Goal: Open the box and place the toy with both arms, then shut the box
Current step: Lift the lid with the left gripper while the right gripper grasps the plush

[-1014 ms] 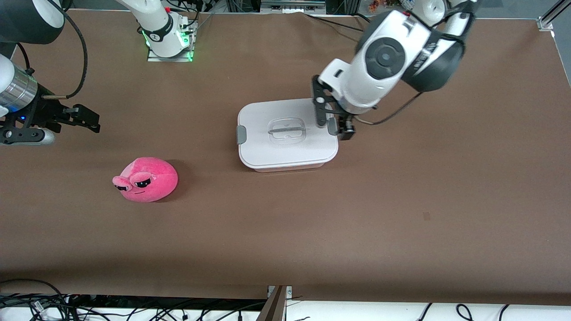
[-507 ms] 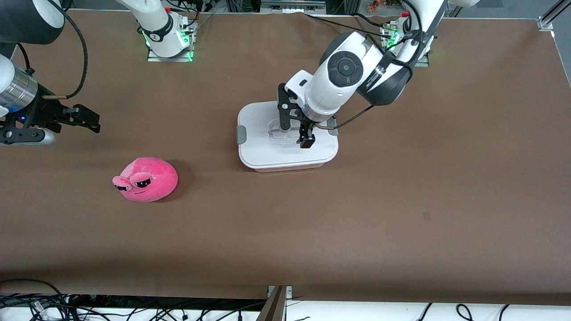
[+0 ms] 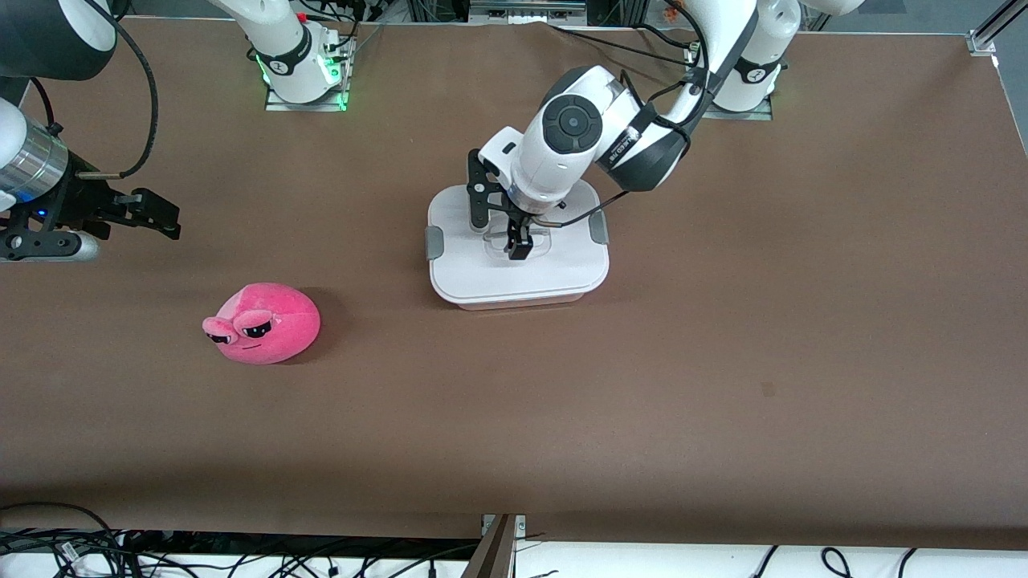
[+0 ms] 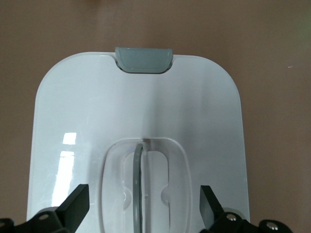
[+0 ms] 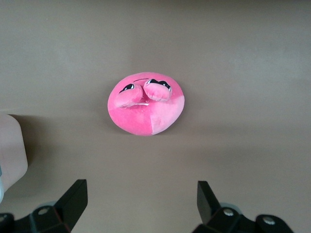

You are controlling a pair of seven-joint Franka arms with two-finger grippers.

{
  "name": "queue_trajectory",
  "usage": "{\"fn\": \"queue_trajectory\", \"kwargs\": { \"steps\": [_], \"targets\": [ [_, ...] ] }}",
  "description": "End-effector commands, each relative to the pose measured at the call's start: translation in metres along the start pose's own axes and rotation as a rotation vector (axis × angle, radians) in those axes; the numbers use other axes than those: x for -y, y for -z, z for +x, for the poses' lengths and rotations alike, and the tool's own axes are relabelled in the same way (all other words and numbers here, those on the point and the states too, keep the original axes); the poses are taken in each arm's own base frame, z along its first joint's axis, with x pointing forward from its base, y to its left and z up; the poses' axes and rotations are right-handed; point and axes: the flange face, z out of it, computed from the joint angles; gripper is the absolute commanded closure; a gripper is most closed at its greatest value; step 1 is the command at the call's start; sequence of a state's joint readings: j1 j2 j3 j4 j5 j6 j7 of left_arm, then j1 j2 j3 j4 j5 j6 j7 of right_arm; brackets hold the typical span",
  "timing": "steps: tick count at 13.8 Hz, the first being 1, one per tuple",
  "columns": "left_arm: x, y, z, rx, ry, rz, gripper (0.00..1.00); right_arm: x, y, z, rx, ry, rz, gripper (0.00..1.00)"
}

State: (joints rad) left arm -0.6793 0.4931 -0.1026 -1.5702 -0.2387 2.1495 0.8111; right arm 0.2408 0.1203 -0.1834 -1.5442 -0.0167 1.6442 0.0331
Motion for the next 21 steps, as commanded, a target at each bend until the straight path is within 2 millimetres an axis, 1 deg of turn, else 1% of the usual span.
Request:
{"fn": "queue_trajectory", "kwargs": {
  "steps": [1, 2, 4, 5, 6, 7, 8, 9, 10, 12, 13, 14, 15, 17, 19, 21],
  "targets": [
    [-0.004, -0.007, -0.003, 0.010, 0.003, -0.002, 0.00, 0.000, 0.004, 0.003, 0.002, -0.007, -0.004, 0.00],
    [-0.006, -0.013, -0.007, 0.021, 0.003, -0.010, 0.00, 0.002, 0.003, 0.004, 0.005, -0.006, -0.004, 0.00],
    [-0.007, -0.019, -0.009, 0.042, -0.008, -0.005, 0.25, 0.003, 0.001, 0.004, 0.004, -0.004, -0.003, 0.00],
    [-0.007, -0.018, -0.009, 0.054, -0.019, 0.008, 0.37, 0.004, 0.001, 0.006, 0.001, -0.004, -0.004, 0.00],
    [-0.006, -0.018, -0.010, 0.057, -0.023, 0.011, 0.52, 0.004, -0.002, 0.007, 0.002, 0.013, -0.006, 0.00],
    [-0.008, -0.018, -0.008, 0.057, -0.027, 0.012, 0.68, 0.009, -0.006, 0.008, 0.011, 0.034, -0.016, 0.00],
    [-0.011, -0.019, -0.005, 0.058, -0.031, 0.011, 0.82, 0.018, -0.011, 0.009, 0.025, 0.069, -0.014, 0.00],
    [-0.012, -0.019, -0.004, 0.058, -0.034, 0.012, 0.86, 0.023, -0.017, 0.009, 0.036, 0.080, -0.011, 0.00],
    [-0.011, -0.018, -0.005, 0.058, -0.033, 0.013, 0.86, 0.025, -0.030, 0.011, 0.057, 0.083, -0.010, 0.00],
    [-0.011, -0.018, -0.004, 0.068, -0.042, 0.025, 0.88, 0.034, -0.062, 0.018, 0.102, 0.110, -0.012, 0.00],
    [-0.011, -0.018, -0.005, 0.071, -0.039, 0.027, 0.94, 0.037, -0.082, 0.023, 0.117, 0.128, 0.014, 0.00],
    [-0.010, -0.017, -0.005, 0.070, -0.034, 0.027, 1.00, 0.036, -0.105, 0.026, 0.124, 0.144, 0.043, 0.00],
    [-0.009, -0.016, -0.006, 0.069, -0.034, 0.028, 1.00, 0.035, -0.130, 0.026, 0.123, 0.167, 0.049, 0.00],
    [-0.007, -0.013, -0.005, 0.065, -0.036, 0.033, 1.00, 0.032, -0.177, 0.021, 0.100, 0.185, 0.047, 0.00],
    [-0.006, -0.007, -0.005, 0.060, -0.047, 0.037, 1.00, 0.024, -0.206, 0.018, 0.075, 0.244, 0.045, 0.00],
    [-0.004, -0.001, -0.005, 0.054, -0.040, 0.042, 1.00, 0.016, -0.227, 0.022, 0.084, 0.238, 0.043, 0.00]
  ]
}}
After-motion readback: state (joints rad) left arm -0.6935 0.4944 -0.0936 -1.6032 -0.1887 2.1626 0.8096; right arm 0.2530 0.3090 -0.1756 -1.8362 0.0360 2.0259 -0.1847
